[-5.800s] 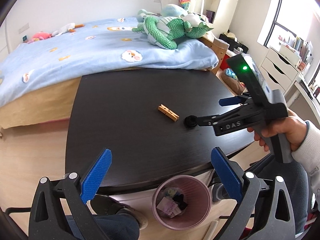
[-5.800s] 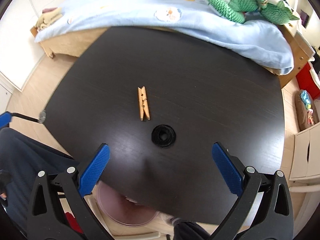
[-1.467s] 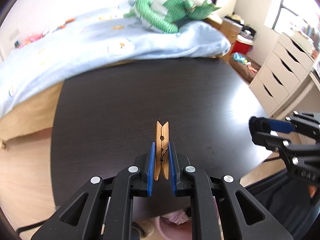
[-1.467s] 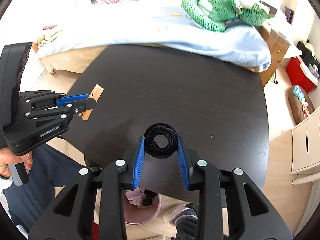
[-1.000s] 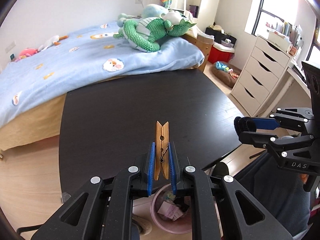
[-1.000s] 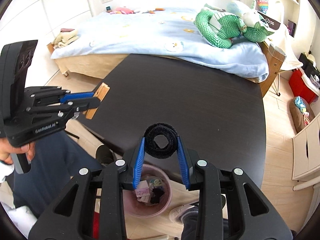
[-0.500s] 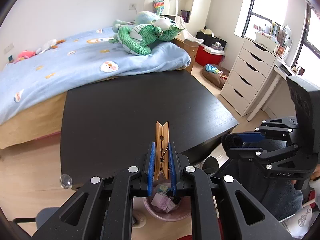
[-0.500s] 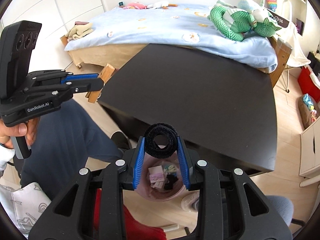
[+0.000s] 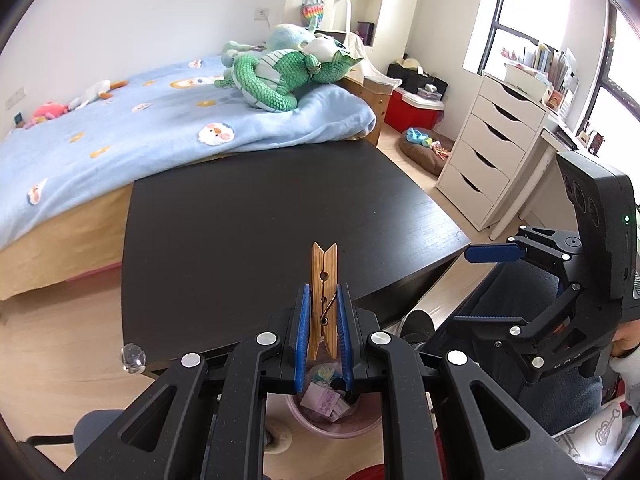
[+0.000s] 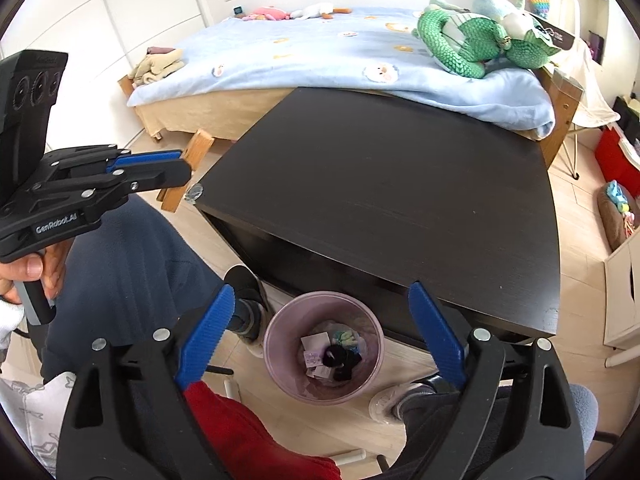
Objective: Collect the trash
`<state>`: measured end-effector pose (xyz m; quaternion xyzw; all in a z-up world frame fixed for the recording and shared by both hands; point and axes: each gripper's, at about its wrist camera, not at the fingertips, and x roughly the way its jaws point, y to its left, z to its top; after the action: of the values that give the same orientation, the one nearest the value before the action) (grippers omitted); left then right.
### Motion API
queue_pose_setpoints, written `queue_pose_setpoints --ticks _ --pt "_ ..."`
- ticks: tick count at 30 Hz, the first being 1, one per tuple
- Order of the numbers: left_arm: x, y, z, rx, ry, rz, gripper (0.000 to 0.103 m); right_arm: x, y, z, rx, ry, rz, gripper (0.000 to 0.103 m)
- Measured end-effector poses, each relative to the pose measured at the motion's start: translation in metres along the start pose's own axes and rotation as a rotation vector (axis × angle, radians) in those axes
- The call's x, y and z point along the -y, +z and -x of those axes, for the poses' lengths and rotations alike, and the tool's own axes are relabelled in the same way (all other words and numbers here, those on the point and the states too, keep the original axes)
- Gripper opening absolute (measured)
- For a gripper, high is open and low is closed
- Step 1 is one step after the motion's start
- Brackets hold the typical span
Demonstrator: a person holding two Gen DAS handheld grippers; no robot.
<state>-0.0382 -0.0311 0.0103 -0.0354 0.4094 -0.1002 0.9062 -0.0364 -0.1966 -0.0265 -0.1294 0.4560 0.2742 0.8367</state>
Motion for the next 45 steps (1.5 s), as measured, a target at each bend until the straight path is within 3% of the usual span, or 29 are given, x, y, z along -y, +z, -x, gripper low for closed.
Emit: queue_pose_setpoints --ticks 6,32,33,34,35,37,39,45 --pt "0.006 0.0 -0.001 -0.002 -0.013 -0.019 0.013 0.008 0.002 0.005 0.024 -0.029 -0.035 0.096" --pt "0.032 0.002 -0.006 -0.031 -0.074 -0.097 0.017 0.045 0.006 0.038 0.094 -0.108 -0.139 0.098" --pt "0.032 0.001 -0.007 -0.035 -0.073 -0.096 0.025 0.046 0.006 0.038 0.096 -0.108 -0.142 0.098" --pt "0.031 0.001 -0.008 -0.036 -0.077 -0.091 0.041 0.046 0.006 0.038 0.098 -0.107 -0.144 0.098" --pt "0.03 0.001 -0.008 -0.034 -0.084 -0.084 0.048 0.046 0.006 0.039 0.099 -0.106 -0.145 0.098" --pt "0.028 0.001 -0.009 -0.027 -0.083 -0.069 0.072 0.046 0.006 0.039 0.102 -0.105 -0.144 0.098" --pt "0.024 0.001 -0.008 -0.01 -0.082 -0.05 0.088 0.045 0.005 0.039 0.104 -0.104 -0.143 0.098" --pt "0.016 0.0 -0.01 -0.014 -0.05 -0.014 0.096 0.045 0.006 0.038 0.117 -0.098 -0.149 0.1"
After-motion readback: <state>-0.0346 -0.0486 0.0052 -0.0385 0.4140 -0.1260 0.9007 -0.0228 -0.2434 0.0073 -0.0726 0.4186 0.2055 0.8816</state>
